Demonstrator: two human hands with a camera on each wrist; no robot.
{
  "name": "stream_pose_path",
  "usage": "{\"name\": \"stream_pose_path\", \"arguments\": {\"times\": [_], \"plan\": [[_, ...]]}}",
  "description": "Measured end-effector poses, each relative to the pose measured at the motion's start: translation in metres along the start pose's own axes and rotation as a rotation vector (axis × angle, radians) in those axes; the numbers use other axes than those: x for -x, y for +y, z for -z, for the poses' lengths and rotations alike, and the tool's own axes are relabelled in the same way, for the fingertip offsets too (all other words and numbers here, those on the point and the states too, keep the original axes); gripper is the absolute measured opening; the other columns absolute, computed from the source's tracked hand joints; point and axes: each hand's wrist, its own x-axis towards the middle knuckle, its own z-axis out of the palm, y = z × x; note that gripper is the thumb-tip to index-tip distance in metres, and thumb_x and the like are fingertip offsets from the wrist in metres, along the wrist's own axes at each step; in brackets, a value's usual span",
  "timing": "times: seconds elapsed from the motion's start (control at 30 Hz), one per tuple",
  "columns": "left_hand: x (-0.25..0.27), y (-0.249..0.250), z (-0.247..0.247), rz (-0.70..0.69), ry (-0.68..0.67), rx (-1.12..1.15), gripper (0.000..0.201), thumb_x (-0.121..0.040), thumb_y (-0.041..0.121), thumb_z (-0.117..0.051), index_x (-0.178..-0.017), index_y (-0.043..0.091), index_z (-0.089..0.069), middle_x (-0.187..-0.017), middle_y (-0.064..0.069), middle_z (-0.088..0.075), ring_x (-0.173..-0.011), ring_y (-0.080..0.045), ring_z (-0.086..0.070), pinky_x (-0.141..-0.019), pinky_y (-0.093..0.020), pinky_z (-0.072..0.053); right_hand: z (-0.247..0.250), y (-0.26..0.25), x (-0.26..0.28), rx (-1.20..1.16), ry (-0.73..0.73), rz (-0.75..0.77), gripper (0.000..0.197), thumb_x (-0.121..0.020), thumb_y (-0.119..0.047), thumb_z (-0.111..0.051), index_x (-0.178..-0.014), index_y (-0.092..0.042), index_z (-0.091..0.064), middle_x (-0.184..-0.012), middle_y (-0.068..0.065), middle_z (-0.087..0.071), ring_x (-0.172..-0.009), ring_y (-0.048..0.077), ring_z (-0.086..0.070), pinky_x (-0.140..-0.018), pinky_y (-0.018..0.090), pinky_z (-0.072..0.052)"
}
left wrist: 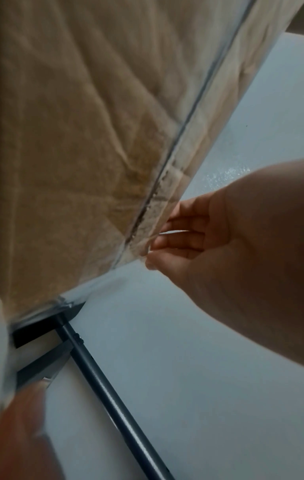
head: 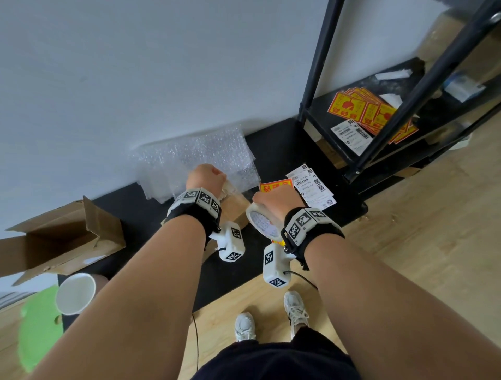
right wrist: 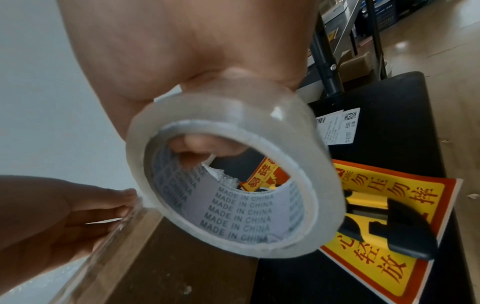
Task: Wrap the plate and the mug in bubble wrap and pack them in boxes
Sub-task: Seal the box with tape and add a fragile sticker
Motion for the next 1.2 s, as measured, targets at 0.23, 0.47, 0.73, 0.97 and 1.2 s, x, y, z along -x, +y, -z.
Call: {"name": "stream_pose_path", "arguments": {"times": [0.23,0.47,0.73,0.97,1.2], "plan": [[-0.001,-0.003,0.005,0.058,0.017,0.032,0.013,-0.092,0.022,-0.059,-0.090,0.017,-0.071,-0.090,-0.003,-0.070,-0.085,-0.020,-0.066,-0.083,-0.038,-0.057,-0.002,-0.006,-0.002,0.101,-0.010,0.026,0.026,-0.077,-0.044,-0.058,-0.064,-0.023,-0.049,-0.068,-0.002,-0.053,-0.060,0.014,-0.049,-0.058,0.030,-0.043],[-0.004,-0.006,0.007,0.120,0.012,0.099,0.012,-0.091,0.019,-0.062,-0.085,0.017,-0.072,-0.086,-0.002,-0.071,-0.082,-0.020,-0.067,-0.081,-0.038,-0.058,0.001,-0.014,-0.003,0.200,0.015,0.067,0.032,-0.077,-0.042,-0.058,-0.070,-0.012,-0.054,-0.068,0.004,-0.055,-0.064,0.021,-0.053,-0.059,0.033,-0.043],[-0.007,-0.019,0.005,0.224,0.027,0.302,0.024,-0.086,0.023,-0.071,-0.109,0.017,-0.065,-0.096,0.001,-0.065,-0.068,-0.007,-0.060,-0.057,-0.020,-0.046,0.003,-0.019,-0.003,0.305,0.039,0.109,0.033,-0.078,-0.038,-0.056,-0.061,-0.012,-0.045,-0.057,0.002,-0.045,-0.053,0.018,-0.045,-0.052,0.027,-0.032],[-0.001,-0.015,0.003,0.067,0.111,0.062,0.006,-0.089,0.015,-0.063,-0.094,0.013,-0.062,-0.090,-0.005,-0.066,-0.074,-0.018,-0.058,-0.060,-0.026,-0.043,0.001,-0.014,-0.006,0.303,0.045,0.119,0.033,-0.078,-0.037,-0.057,-0.059,-0.013,-0.042,-0.054,0.000,-0.041,-0.051,0.016,-0.043,-0.051,0.027,-0.031],[0.007,-0.013,0.000,0.007,0.020,-0.176,0.029,-0.099,0.023,-0.049,-0.102,0.007,-0.073,-0.103,-0.011,-0.071,-0.093,-0.027,-0.065,-0.082,-0.036,-0.054,0.001,-0.012,-0.005,0.291,0.028,0.134,0.033,-0.080,-0.035,-0.057,-0.061,-0.013,-0.042,-0.056,0.001,-0.042,-0.053,0.017,-0.043,-0.052,0.028,-0.031]]}}
